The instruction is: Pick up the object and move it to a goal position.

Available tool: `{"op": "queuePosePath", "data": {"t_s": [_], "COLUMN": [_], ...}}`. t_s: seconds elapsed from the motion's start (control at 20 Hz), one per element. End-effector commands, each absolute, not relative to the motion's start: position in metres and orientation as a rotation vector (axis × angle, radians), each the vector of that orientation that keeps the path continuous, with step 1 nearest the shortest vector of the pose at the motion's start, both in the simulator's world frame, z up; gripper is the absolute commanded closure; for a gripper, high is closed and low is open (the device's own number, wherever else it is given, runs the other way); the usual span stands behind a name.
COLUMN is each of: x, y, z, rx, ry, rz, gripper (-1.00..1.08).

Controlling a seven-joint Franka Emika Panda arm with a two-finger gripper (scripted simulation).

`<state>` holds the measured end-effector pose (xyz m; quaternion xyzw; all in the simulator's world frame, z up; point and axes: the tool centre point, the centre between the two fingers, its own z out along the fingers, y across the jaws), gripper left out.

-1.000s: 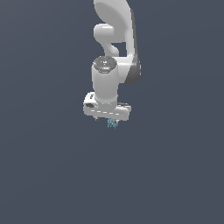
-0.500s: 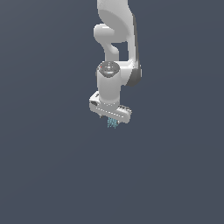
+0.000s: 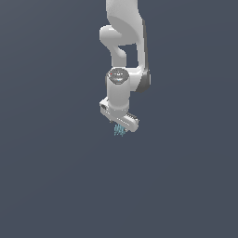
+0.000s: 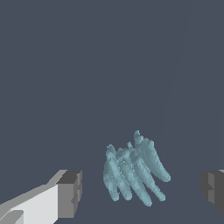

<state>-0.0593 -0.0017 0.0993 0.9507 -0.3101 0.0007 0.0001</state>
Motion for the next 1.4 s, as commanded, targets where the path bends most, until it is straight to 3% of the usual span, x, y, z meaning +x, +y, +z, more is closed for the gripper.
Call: {"op": "queuePosePath", "data": {"t_s": [0.0, 0.65, 1.35], "x": [-0.064, -0.07, -0.071], "y": [0.0, 0.001, 0.001], "z": [0.096, 0.088, 0.04], "rx": [2.967, 2.939, 2.937], "ry": [-1.033, -1.109, -1.116], "rz": [0.002, 0.0, 0.0], "gripper": [-0.92, -0.92, -0.92]}}
